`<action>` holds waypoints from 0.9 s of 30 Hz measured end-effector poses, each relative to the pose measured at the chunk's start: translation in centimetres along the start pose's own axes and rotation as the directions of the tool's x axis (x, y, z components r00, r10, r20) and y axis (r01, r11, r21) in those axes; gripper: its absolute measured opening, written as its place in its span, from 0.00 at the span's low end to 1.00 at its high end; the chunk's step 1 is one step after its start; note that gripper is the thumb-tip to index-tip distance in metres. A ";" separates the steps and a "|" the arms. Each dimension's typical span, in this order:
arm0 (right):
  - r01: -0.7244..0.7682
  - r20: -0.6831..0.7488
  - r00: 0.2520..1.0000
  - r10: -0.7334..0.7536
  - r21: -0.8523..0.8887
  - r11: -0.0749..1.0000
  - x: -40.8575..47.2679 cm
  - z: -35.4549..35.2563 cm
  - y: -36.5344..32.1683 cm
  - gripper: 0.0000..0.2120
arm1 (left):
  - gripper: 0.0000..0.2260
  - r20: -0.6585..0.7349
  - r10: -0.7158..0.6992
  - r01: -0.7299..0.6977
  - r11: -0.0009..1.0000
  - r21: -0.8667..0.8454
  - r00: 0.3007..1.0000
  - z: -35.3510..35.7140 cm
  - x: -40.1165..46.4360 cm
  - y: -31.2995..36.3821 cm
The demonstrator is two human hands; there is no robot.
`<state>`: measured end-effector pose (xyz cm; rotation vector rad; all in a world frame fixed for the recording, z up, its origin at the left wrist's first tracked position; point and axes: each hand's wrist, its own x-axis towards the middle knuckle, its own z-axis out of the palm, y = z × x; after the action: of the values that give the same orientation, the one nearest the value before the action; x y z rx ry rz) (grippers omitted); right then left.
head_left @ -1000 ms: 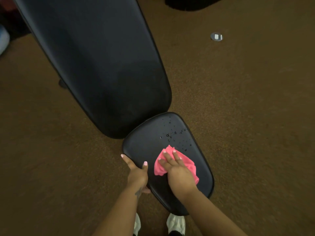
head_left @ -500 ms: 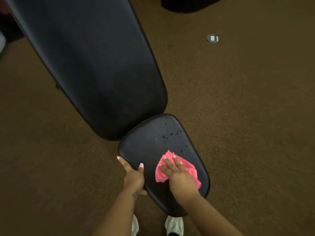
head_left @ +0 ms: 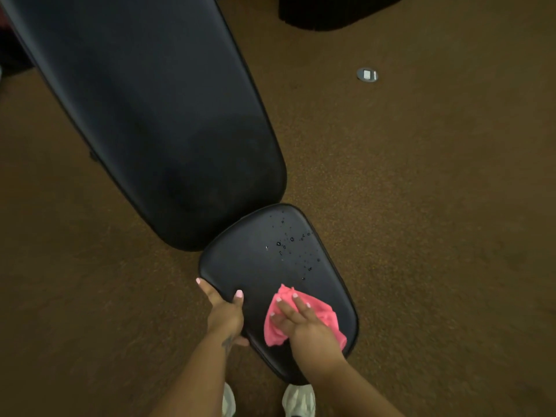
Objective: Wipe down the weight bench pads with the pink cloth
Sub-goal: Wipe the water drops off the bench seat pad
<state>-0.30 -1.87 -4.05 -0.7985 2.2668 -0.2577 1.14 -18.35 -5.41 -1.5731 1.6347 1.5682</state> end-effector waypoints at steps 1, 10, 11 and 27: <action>-0.013 -0.008 1.000 0.013 -0.029 0.999 0.5 -0.2 -0.4 0.33 | 0.41 0.000 0.005 -0.005 1.000 -0.005 1.000 0.0 0.0 0.0; 0.109 -0.056 0.992 -0.115 -0.101 0.989 -1.6 1.1 -0.1 0.35 | 0.40 0.027 -0.004 0.004 1.000 -0.024 1.000 0.1 -0.1 0.0; 0.086 -0.057 0.994 -0.091 -0.087 0.993 -2.1 0.7 0.3 0.34 | 0.41 0.031 -0.002 0.003 1.000 -0.028 1.000 0.1 -0.2 0.0; -0.044 -0.046 0.998 0.046 0.050 0.998 -4.8 3.9 -0.2 0.36 | 0.44 0.056 0.201 -0.208 0.935 0.285 0.978 0.0 -1.4 -2.8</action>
<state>5.16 1.10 -4.11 -0.7221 2.3103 -0.3128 3.98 -17.06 -5.47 -1.2590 1.9642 1.3586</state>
